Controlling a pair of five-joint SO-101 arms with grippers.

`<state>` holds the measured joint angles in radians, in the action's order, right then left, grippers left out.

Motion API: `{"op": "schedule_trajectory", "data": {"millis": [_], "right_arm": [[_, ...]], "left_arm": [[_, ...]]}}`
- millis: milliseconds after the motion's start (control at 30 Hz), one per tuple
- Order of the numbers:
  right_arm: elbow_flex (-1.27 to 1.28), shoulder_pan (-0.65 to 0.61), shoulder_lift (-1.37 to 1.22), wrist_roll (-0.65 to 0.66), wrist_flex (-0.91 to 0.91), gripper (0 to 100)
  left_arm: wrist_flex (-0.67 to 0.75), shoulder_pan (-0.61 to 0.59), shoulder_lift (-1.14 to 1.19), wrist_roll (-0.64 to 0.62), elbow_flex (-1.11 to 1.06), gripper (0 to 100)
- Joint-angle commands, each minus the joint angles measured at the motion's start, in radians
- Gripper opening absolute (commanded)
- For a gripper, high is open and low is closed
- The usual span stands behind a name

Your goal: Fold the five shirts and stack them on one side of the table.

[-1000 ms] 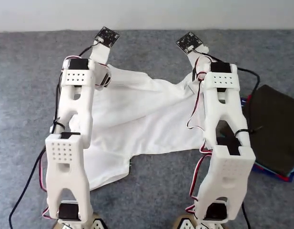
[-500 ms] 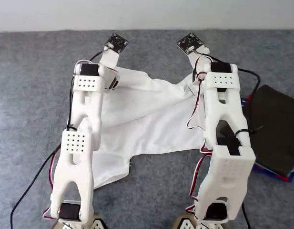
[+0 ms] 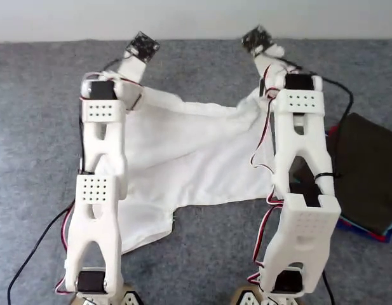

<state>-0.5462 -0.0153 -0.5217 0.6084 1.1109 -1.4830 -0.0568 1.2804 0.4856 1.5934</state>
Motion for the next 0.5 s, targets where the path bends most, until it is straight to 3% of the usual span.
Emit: {"op": "schedule_trajectory", "data": {"millis": [0, 367, 467], "right_arm": [[-0.127, 0.015, 0.054, 0.002, -0.035, 1.0], [-0.195, 0.015, -0.005, 0.002, -0.237, 1.0], [-0.193, 0.013, -0.007, 0.002, -0.271, 1.0]], "left_arm": [[0.006, -0.021, -0.150, 0.015, 0.081, 1], [0.058, -0.089, -0.321, 0.021, 0.077, 1], [0.064, -0.106, -0.322, 0.077, 0.077, 1]]}}
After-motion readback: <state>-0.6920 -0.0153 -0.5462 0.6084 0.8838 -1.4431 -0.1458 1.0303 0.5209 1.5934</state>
